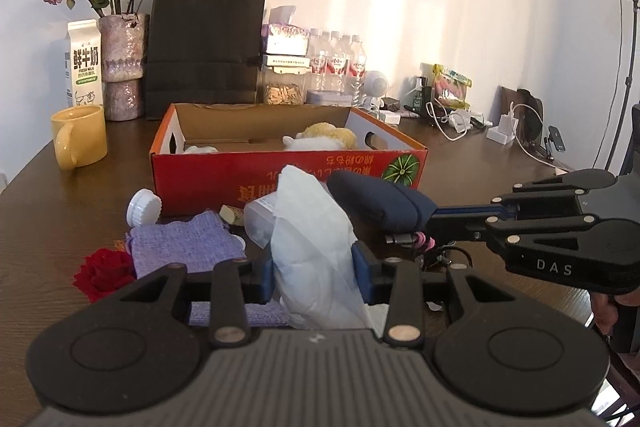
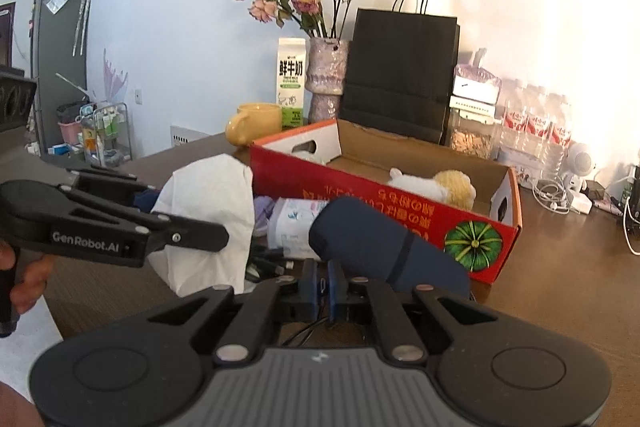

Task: Organize objects
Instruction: 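Carry the white cloth and cable over the box with both grippers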

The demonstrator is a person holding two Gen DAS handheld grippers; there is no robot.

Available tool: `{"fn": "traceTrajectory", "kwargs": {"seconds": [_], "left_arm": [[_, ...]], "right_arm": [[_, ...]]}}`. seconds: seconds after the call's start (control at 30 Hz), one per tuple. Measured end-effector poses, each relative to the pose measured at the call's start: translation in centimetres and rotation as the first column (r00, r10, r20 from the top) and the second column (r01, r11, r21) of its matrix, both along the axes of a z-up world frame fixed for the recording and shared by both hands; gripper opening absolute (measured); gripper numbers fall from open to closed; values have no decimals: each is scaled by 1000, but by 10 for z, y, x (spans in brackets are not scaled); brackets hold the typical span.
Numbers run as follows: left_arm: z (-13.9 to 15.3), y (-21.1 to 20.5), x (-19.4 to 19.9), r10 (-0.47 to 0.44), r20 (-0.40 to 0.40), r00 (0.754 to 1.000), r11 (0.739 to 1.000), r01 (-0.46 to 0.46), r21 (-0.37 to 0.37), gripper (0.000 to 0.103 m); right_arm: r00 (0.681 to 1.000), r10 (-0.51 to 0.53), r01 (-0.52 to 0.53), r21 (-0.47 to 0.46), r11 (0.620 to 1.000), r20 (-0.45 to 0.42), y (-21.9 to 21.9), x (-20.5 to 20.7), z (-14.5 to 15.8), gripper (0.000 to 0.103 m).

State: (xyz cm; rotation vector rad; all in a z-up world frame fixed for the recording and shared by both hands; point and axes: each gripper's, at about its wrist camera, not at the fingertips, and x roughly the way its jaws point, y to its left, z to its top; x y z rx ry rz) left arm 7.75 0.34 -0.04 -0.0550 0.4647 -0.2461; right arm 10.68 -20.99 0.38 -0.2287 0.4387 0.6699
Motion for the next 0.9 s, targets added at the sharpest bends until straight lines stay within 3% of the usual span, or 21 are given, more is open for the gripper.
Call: {"fn": "traceTrajectory", "kwargs": {"seconds": [0.47,0.7,0.9], "left_arm": [[23,6,3,2,63,998,1000,-1,-11,39],[57,13,46,32,117,993,999,-28,-38,39],[77,22,112,84,83,993,995,-80,-58,39]], "right_arm": [[996,13,-16,34,999,93,10,4,31,5],[986,-3,-7,62,998,165,23,48,65,4],[985,-49,41,52,998,163,43,115,81,5]]}}
